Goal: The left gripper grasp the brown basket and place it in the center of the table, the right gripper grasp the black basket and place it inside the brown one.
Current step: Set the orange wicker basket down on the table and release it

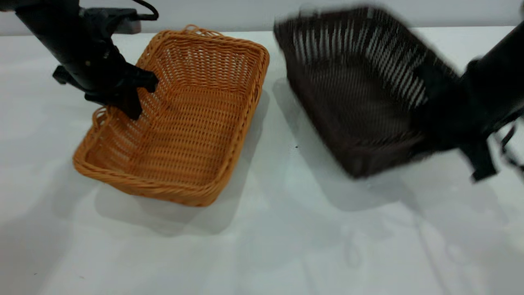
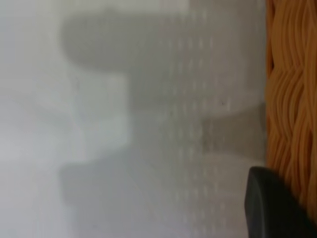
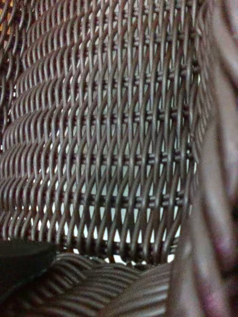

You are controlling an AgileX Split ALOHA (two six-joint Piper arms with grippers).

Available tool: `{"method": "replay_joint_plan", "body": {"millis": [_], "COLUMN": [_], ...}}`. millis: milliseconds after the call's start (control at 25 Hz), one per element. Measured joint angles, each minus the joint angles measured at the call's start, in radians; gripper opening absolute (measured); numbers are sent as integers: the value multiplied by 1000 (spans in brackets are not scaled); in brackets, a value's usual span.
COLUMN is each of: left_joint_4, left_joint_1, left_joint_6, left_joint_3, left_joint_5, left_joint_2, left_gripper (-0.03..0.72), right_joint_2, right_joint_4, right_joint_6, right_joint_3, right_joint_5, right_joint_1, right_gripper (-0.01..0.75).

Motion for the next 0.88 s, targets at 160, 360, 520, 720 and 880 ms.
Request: {"method": "replay_joint_plan", "body": {"millis": [160, 360, 520, 720, 880], "left_joint_4": [29, 69, 70, 90, 116], "left_joint_1": [-6, -51, -115, -191, -231], "left_joint_6": [123, 482, 751, 909, 942], "left_joint_3": [0, 0, 0, -9, -47], "left_joint_5": [-32, -133, -212, -279, -305], "left_joint_2": [-1, -2, -2, 21, 61], "left_gripper": [78, 78, 78, 78, 78], "right_joint_2": [-83, -122, -127, -128, -128], "right_joint_4": [-63, -263, -420, -559, -587], "right_joint_6": [-133, -178, -178, -159, -146], "right_joint_3": [0, -61, -164, -298, -354], "right_joint_5": [137, 385, 604, 761, 784], "right_joint_1": [-157, -313, -359, -363, -363], "right_gripper": [90, 90, 90, 90, 90]}}
